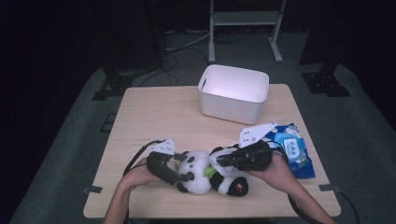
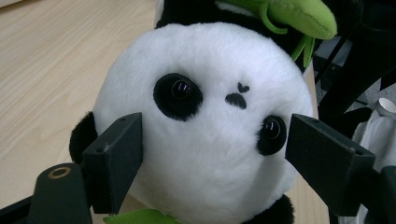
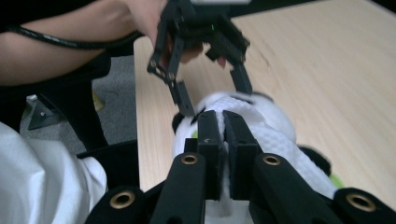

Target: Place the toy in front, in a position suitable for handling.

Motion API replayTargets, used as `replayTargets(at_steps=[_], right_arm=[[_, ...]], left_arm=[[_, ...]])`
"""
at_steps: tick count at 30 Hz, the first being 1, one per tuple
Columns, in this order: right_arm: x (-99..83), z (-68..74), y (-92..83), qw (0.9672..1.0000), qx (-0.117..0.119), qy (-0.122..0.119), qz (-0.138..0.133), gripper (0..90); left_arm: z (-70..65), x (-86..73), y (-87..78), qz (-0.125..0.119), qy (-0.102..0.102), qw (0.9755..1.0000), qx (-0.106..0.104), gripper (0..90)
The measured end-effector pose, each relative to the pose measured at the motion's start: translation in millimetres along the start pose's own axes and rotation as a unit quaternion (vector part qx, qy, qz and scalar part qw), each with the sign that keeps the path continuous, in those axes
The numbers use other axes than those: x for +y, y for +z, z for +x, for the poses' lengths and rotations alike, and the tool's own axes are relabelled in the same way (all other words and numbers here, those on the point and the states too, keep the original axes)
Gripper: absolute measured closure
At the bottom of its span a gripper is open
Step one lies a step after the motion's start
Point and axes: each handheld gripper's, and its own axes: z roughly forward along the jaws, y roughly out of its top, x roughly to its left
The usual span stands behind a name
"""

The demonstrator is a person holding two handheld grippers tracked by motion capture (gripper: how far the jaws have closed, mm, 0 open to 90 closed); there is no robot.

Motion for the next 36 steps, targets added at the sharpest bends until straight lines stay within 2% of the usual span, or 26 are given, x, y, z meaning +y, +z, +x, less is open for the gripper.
replayTargets(at_steps=[3, 5, 7, 12, 16, 20, 25, 26, 30, 34, 36], right_arm=[[-11.1, -6.1, 2.2, 0.9998, -0.012, 0.011, 0.015, 80.5], [-16.4, -9.4, 2.5, 0.9991, -0.03, 0.01, 0.027, 76.1], [-20.2, -11.5, 2.9, 0.9987, -0.039, 0.01, 0.032, 69.0], [-25.3, -15.8, 8.1, 0.9945, -0.082, -0.008, 0.065, 45.8], [-27.5, -20.0, 15.7, 0.9938, -0.08, -0.008, 0.076, 42.6], [-27.9, -25.3, 26.6, 0.9946, -0.062, 0.004, 0.084, 46.0], [-28.5, -28.1, 27.4, 0.9957, -0.051, -0.001, 0.077, 68.5], [-29.3, -28.9, 25.8, 0.9964, -0.041, 0.003, 0.075, 72.8], [-32.8, -26.0, 21.8, 0.9968, -0.028, 0.003, 0.075, 75.4], [-36.8, -20.4, 13.5, 0.9965, -0.028, -0.003, 0.078, 76.6], [-39.9, -18.5, 8.4, 0.997, -0.018, 0.001, 0.075, 76.9]], left_arm=[[0.3, -0.3, 0.7, -0.002, -0.001, 1.0, 0.001, 18.7], [0.4, -0.5, 1.3, -0.003, -0.002, 1.0, 0.002, 18.7], [0.4, -0.7, 1.5, -0.002, -0.003, 1.0, 0.002, 18.7], [-0.1, -0.6, 2.4, -0.003, -0.003, 1.0, 0.005, 18.8], [-0.4, -0.2, 4.0, 0.0, -0.001, 1.0, 0.008, 18.8], [-0.9, 0.1, 4.1, 0.005, 0.0, 0.9999, 0.009, 18.8], [0.5, -0.9, 4.0, 0.001, -0.005, 1.0, 0.008, 19.1], [0.6, -0.6, 4.1, 0.002, -0.006, 0.9999, 0.008, 19.2], [-0.3, -0.1, 4.3, 0.002, -0.006, 0.9999, 0.009, 19.2], [0.4, -0.4, 4.3, 0.002, -0.008, 0.9999, 0.01, 19.2], [1.1, -0.9, 4.4, 0.0, -0.01, 0.9999, 0.01, 19.2]])
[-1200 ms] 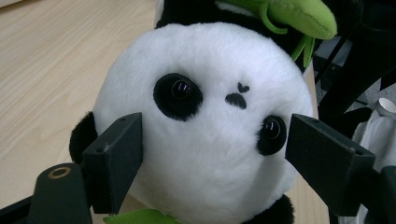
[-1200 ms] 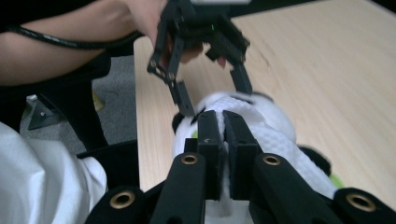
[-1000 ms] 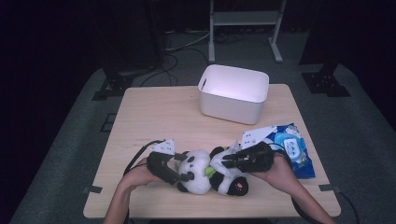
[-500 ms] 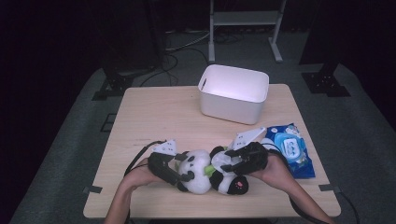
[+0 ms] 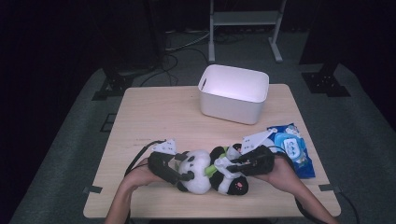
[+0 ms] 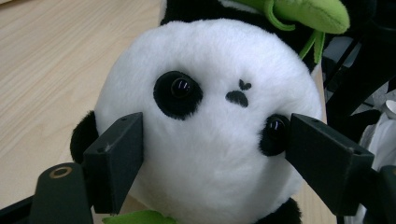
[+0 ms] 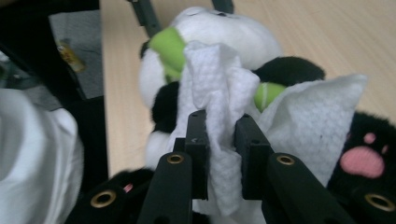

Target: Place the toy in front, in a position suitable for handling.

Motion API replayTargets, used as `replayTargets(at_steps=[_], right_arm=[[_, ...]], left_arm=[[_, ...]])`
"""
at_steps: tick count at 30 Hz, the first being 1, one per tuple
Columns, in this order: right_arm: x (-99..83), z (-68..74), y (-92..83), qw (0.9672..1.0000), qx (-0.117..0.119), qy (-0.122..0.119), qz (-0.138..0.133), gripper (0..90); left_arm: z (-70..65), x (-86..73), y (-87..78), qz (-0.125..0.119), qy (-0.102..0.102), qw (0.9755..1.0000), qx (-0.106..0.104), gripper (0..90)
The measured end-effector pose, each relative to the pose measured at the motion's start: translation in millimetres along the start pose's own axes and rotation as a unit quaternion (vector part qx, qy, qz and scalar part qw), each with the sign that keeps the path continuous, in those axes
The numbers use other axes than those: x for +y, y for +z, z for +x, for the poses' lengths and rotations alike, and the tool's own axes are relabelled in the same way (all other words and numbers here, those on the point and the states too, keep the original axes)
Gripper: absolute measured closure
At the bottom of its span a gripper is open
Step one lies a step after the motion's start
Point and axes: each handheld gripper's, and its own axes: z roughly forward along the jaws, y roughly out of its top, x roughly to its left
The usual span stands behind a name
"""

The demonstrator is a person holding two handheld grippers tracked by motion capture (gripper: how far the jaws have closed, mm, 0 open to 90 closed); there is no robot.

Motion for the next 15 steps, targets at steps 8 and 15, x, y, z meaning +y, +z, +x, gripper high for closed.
replayTargets(at_steps=[8, 15], right_arm=[[-19.1, 0.0, -13.1, 0.9995, -0.013, 0.02, 0.023, 77.3], [-13.0, -4.2, -16.1, 0.9994, -0.024, 0.023, 0.001, 77.6]], left_arm=[[0.3, -0.7, 0.6, -0.004, -0.005, 1.0, 0.0, 19.2], [0.0, -0.8, 0.8, -0.003, -0.001, 1.0, 0.0, 18.9]])
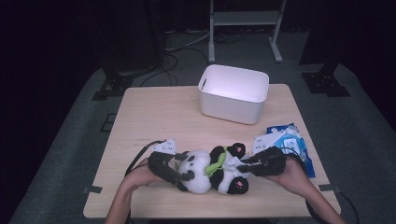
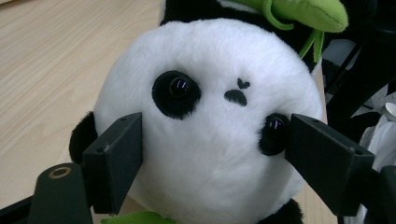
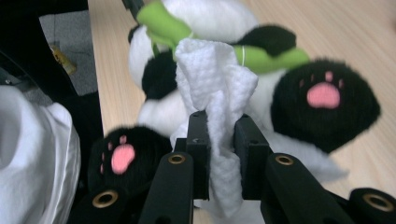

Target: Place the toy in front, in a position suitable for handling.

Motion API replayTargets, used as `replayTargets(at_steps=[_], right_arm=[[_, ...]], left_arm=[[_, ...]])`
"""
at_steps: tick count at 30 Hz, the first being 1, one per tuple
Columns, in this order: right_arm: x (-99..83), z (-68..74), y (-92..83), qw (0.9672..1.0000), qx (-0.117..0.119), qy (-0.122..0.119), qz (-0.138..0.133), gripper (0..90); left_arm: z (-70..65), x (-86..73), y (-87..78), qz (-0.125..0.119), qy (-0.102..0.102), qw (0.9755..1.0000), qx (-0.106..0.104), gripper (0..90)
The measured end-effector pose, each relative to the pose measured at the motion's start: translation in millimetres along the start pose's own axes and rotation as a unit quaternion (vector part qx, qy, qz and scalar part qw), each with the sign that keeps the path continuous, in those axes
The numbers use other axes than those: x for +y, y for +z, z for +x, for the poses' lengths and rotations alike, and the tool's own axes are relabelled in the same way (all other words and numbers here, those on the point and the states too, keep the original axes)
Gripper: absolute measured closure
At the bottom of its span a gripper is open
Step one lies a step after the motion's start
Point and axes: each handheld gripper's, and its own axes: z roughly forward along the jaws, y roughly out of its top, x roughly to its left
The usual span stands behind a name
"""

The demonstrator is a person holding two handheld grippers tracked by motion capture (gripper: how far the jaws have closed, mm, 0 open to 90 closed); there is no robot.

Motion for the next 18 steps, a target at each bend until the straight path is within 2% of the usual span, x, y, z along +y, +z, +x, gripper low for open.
replayTargets(at_steps=[3, 9, 14, 18], right_arm=[[9.4, 0.9, 7.0, 0.9999, 0.0, -0.011, -0.004, 76.6], [26.1, -0.8, 21.7, 0.9998, 0.001, -0.016, -0.014, 76.8], [40.0, -6.3, 32.3, 0.9996, -0.014, -0.023, -0.005, 76.8], [45.9, -11.1, 30.1, 0.999, -0.033, -0.03, -0.003, 76.9]], left_arm=[[-0.1, -0.4, 0.1, -0.001, 0.0, 1.0, 0.0, 18.9], [-0.3, -0.8, 0.3, -0.002, -0.001, 1.0, -0.001, 18.7], [0.0, -1.0, 0.4, 0.0, 0.0, 1.0, 0.0, 18.7], [0.2, -1.5, 0.4, -0.002, -0.001, 1.0, 0.0, 18.7]])
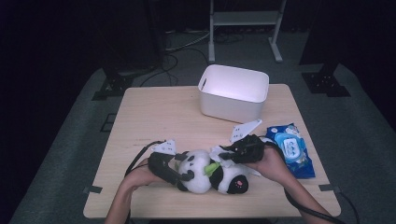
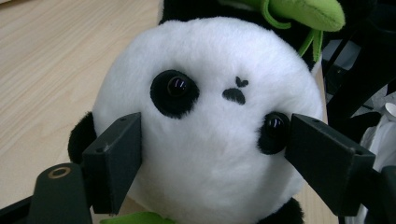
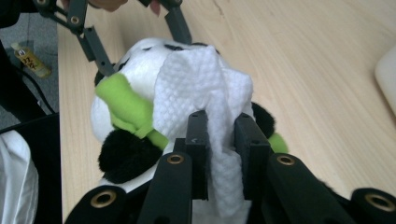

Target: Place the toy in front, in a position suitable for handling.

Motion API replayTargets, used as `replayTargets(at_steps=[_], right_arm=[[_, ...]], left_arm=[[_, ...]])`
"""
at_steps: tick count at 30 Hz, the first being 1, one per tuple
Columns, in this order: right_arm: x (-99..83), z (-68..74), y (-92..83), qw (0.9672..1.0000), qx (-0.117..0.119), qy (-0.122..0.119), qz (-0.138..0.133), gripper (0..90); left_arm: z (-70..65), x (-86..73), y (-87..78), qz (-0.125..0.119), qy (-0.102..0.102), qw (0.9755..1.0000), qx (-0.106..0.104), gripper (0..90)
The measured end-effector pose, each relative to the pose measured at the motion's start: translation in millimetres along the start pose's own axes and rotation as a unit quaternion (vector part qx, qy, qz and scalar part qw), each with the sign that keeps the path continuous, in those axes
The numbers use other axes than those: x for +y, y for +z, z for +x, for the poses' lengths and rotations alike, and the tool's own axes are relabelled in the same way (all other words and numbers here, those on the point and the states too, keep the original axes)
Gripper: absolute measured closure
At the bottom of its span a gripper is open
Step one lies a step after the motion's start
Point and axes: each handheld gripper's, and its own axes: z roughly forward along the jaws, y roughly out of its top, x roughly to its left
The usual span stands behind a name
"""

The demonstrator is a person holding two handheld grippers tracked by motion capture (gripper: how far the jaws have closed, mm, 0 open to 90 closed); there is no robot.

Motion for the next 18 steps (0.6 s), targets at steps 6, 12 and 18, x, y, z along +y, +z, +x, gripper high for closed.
replayTargets(at_steps=[6, 12, 18], right_arm=[[-15.9, -1.6, -11.7, 0.9999, -0.01, 0.014, 0.001, 77.2], [-35.7, 7.4, -25.7, 0.9997, -0.002, 0.026, 0.005, 77.5], [-41.2, 23.9, -31.6, 0.9993, 0.027, 0.025, -0.006, 77.5]], left_arm=[[1.2, -1.2, -0.3, -0.004, -0.002, 1.0, -0.003, 18.8], [1.5, -1.1, -0.4, -0.002, -0.001, 1.0, -0.002, 18.8], [0.9, -0.7, 0.0, -0.002, -0.001, 1.0, 0.0, 18.8]])
